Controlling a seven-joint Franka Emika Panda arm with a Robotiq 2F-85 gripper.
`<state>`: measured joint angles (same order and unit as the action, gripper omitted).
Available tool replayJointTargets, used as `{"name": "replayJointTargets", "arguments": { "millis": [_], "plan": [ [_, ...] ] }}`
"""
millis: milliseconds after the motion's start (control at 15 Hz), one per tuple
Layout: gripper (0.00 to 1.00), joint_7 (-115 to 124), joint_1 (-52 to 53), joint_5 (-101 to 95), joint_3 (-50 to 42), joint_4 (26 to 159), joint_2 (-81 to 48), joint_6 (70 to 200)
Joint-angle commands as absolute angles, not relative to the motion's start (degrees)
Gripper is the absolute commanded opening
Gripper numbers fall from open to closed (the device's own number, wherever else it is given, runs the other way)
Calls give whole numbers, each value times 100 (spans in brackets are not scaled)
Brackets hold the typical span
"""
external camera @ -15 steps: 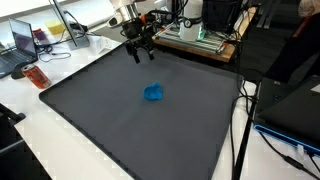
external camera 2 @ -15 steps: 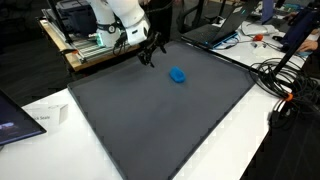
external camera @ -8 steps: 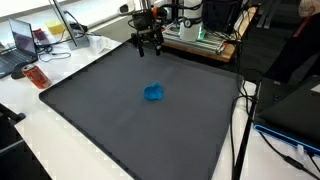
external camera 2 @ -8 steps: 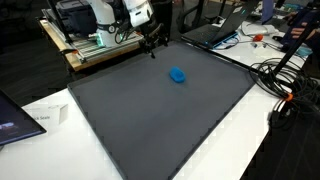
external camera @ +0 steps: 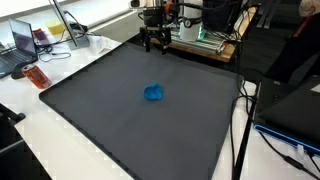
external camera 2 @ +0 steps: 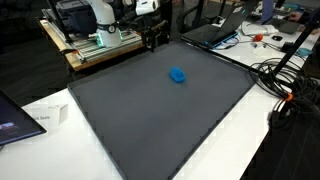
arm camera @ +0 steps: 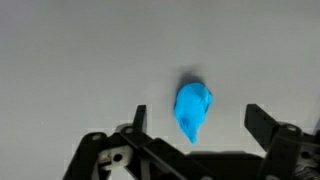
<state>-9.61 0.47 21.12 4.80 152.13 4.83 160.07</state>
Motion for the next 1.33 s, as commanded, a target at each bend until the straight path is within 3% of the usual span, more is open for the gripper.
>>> {"name": "replayJointTargets", "arguments": {
  "millis": [0,800,1267],
  "plan": [
    [100,602,-269,768,874,15373,1015,15621],
    [100,2229,375,-570,1424,13729,1230,12977],
    [100,2113,436,-365,1297,14061,1382,13328]
  ]
}}
